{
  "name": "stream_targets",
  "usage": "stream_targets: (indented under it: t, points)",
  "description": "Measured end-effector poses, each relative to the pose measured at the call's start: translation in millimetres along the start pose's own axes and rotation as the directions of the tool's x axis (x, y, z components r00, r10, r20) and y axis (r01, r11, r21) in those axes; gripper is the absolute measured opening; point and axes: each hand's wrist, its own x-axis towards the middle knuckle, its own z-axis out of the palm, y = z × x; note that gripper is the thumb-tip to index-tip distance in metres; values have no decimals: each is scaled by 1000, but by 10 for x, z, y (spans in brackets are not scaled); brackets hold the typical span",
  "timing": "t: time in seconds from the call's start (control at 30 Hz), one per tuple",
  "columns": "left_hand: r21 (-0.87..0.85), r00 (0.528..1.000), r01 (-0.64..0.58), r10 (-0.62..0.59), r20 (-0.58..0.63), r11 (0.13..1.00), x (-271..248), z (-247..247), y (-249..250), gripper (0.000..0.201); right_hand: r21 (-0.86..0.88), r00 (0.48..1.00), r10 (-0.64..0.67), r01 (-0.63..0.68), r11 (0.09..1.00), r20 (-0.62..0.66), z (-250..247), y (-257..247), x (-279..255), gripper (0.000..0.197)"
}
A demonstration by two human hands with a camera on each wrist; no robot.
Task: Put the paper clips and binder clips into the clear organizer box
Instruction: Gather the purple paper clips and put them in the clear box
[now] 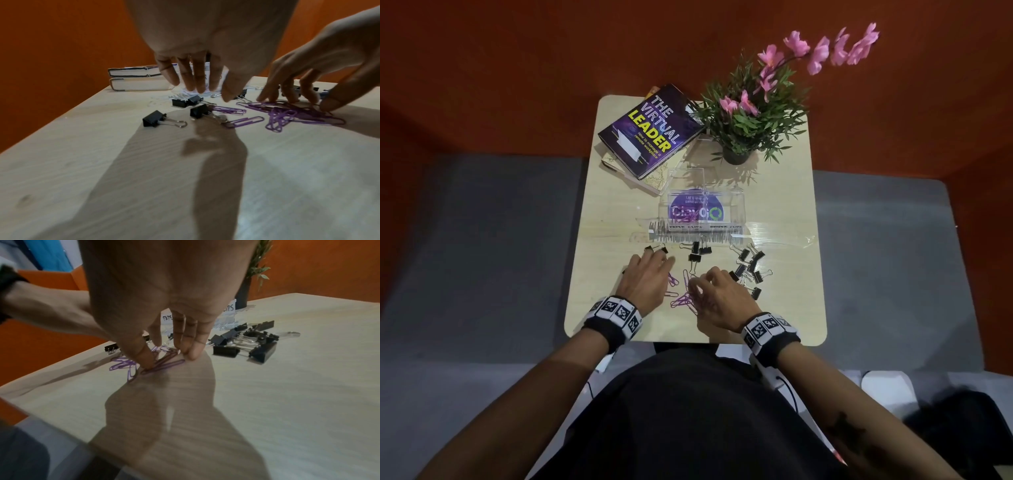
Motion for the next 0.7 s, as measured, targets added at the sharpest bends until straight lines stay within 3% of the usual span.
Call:
stream_targets:
  t: [0.13,0.2,0.3,0.43,0.53,0.7]
  points:
    - [-123,983,-101,118,141,987,-90,89,73,71,48,999,33,-32,998,-9,3,20,-58,62]
    - [-123,973,-97,120,197,988,-105,144,154,77,39,999,33,-32,999,-26,61,2,-52,46]
    - [-173,983,-64,92,157,983,-126,244,264,68,91,995,55,-47,995,-81,100,-22,-4,28]
    - [-253,995,-41,63,81,967,-142,320,271,56,75,991,77,-69,995,-112,106,-33,47,23]
    - [-239,996,-82,90,25,968,-114,340,281,34,27,991,88,-86,996,-102,112,-48,99,18]
    - [-182,997,-47,58,53,982,3,302,306,18,-75,992,67,-76,994,-110,77,-27,128,14]
